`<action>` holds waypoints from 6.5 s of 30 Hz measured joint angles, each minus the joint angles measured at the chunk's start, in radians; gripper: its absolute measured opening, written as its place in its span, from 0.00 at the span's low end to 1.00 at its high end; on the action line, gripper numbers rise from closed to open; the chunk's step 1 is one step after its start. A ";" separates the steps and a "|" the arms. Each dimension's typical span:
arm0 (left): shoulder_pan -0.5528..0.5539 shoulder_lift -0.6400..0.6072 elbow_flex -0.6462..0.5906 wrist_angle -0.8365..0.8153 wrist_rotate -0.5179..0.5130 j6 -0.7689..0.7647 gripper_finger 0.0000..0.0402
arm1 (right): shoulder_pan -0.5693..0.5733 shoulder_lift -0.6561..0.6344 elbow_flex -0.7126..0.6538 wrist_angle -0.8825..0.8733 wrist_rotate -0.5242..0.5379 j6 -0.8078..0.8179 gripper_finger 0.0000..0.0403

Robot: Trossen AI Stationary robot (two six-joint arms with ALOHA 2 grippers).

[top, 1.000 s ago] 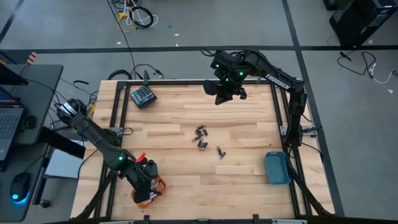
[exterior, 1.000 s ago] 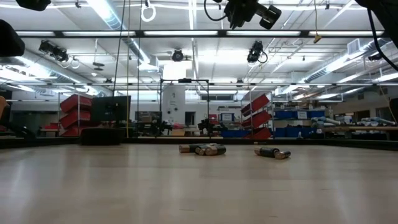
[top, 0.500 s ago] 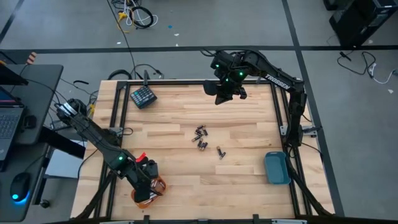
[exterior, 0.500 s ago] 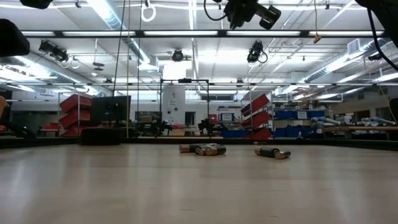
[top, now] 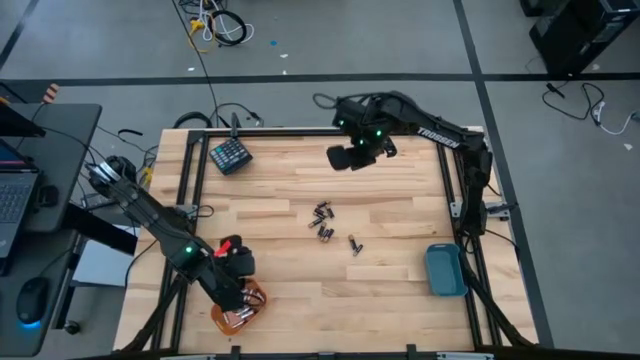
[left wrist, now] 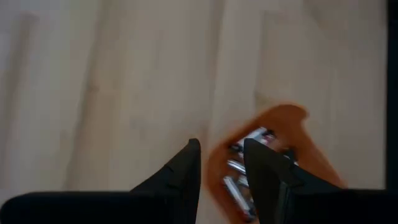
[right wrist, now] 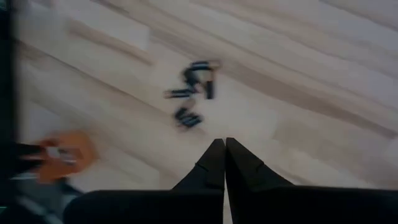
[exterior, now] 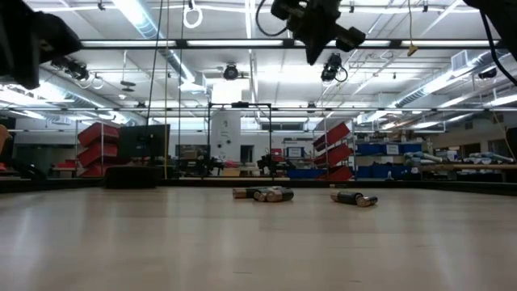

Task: Sort batteries
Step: Put the black battery into the blue bin

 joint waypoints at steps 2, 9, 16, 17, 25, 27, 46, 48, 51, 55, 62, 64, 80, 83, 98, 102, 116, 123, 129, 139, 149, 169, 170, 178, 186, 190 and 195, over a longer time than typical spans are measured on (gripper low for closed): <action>0.001 -0.026 0.000 -0.016 -0.051 0.018 0.30 | 0.015 0.000 -0.040 0.002 0.012 -0.035 0.00; 0.009 -0.121 0.000 -0.045 -0.407 0.217 0.30 | 0.060 0.000 -0.198 0.023 0.024 -0.083 0.00; 0.058 -0.181 0.000 -0.045 -0.655 0.465 0.30 | 0.090 0.000 -0.345 0.001 -0.028 -0.195 0.00; 0.071 -0.188 0.000 -0.046 -0.671 0.492 0.30 | 0.092 0.000 -0.366 0.003 -0.042 -0.204 0.00; 0.201 -0.212 0.000 -0.047 -0.679 0.638 0.30 | 0.092 0.000 -0.479 -0.001 -0.107 -0.214 0.00; 0.230 -0.212 0.000 -0.048 -0.679 0.668 0.30 | 0.093 -0.001 -0.489 -0.001 -0.110 -0.214 0.00; 0.395 -0.212 0.000 -0.037 -0.700 0.774 0.30 | 0.072 -0.001 -0.526 0.584 -0.062 -0.393 0.00; 0.398 -0.212 0.000 -0.038 -0.701 0.794 0.30 | 0.065 -0.001 -0.526 0.590 -0.075 -0.615 0.00; 0.410 -0.212 0.000 -0.039 -0.703 0.822 0.30 | 0.054 -0.001 -0.525 0.450 -0.075 -0.868 0.00; 0.429 -0.213 0.000 -0.040 -0.706 0.831 0.30 | 0.047 -0.002 -0.531 0.147 0.046 -0.911 0.00; 0.459 -0.214 0.000 -0.049 -0.702 0.845 0.30 | 0.142 -0.139 -0.669 0.092 0.134 -0.850 0.00; 0.473 -0.214 0.000 -0.048 -0.703 0.861 0.30 | 0.179 -0.198 -0.717 0.145 0.137 -0.845 0.00; 0.605 -0.218 0.000 -0.034 -0.691 0.969 0.30 | 0.295 -0.444 -0.896 0.781 0.182 -0.793 0.00; 0.630 -0.218 0.000 -0.020 -0.688 0.989 0.30 | 0.295 -0.440 -0.896 0.894 0.182 -0.788 0.00; 0.702 -0.217 0.000 0.099 -0.688 1.072 0.30 | 0.289 -0.432 -0.896 1.190 0.186 -1.004 0.00; 0.702 -0.217 0.000 0.099 -0.662 1.071 0.30 | 0.288 -0.432 -0.896 1.168 0.300 -0.886 0.02; 0.696 -0.216 -0.179 0.629 -0.133 1.208 0.30 | 0.375 -0.432 -0.896 0.919 0.514 -0.671 0.19; 0.645 -0.216 -0.258 0.682 -0.132 1.207 0.30 | 0.468 -0.432 -0.896 0.829 0.517 -0.549 0.22; 0.587 -0.216 -0.336 0.792 -0.139 1.208 0.30 | 0.522 -0.418 -0.895 0.836 0.570 -0.474 0.23; 0.594 -0.216 -0.407 0.934 -0.154 1.257 0.30 | 0.599 -0.243 -0.896 0.835 0.571 -0.385 0.23; 0.597 -0.216 -0.415 0.951 -0.154 1.257 0.30 | 0.644 -0.102 -0.896 0.793 0.501 -0.257 0.29; 0.597 -0.216 -0.415 0.932 -0.154 1.251 0.30 | 0.570 -0.036 -0.898 0.787 0.495 0.066 0.41; 0.597 -0.216 -0.415 0.928 -0.155 1.250 0.30 | 0.567 -0.035 -0.898 0.786 0.490 0.082 0.41; 0.597 -0.216 -0.415 0.931 -0.162 1.249 0.30 | 0.546 -0.007 -0.898 0.801 0.424 0.142 0.41; 0.598 -0.216 -0.415 0.928 -0.173 1.249 0.30 | 0.518 0.018 -0.898 0.814 0.423 0.138 0.40; 0.598 -0.216 -0.415 0.925 -0.179 1.242 0.30 | 0.505 0.027 -0.898 0.822 0.422 0.136 0.40; 0.598 -0.216 -0.415 0.921 -0.180 1.233 0.30 | 0.495 0.027 -0.898 0.824 0.411 0.127 0.40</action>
